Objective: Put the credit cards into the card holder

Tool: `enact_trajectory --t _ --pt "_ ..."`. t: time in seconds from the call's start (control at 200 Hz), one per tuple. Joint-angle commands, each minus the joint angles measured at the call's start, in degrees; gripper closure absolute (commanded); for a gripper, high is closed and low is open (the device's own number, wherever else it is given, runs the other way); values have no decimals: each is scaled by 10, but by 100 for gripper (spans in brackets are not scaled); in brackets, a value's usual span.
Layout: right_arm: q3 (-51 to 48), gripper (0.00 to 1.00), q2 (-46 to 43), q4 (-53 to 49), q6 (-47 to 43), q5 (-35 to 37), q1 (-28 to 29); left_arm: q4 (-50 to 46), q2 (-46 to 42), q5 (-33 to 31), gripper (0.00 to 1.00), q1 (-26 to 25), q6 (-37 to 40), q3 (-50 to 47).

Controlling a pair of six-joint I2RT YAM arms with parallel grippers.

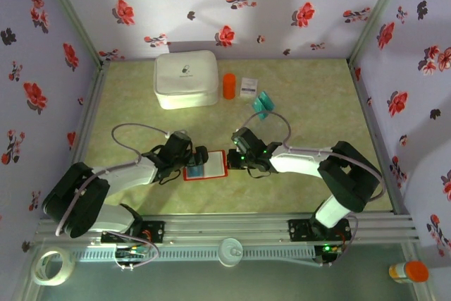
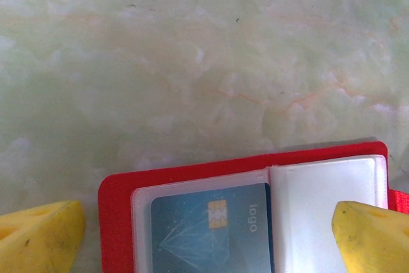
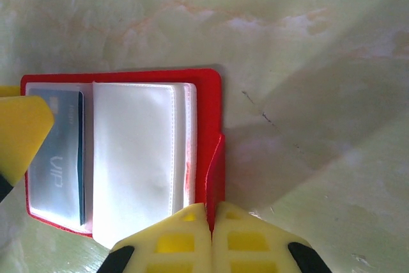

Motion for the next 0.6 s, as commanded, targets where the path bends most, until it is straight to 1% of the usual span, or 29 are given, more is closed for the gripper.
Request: enact_trajectory --t 0.0,0.295,0.475,0.595 --pt "-10 100 4 14 13 -6 -3 15 3 16 0 4 9 4" --pt "-19 100 4 32 23 -14 -3 37 -41 50 0 3 -5 -3" --pt "-22 100 4 40 26 -17 -3 70 -89 58 0 1 -43 -32" --pt "-26 100 6 47 30 -20 -3 110 -97 70 0 -10 -73 -45"
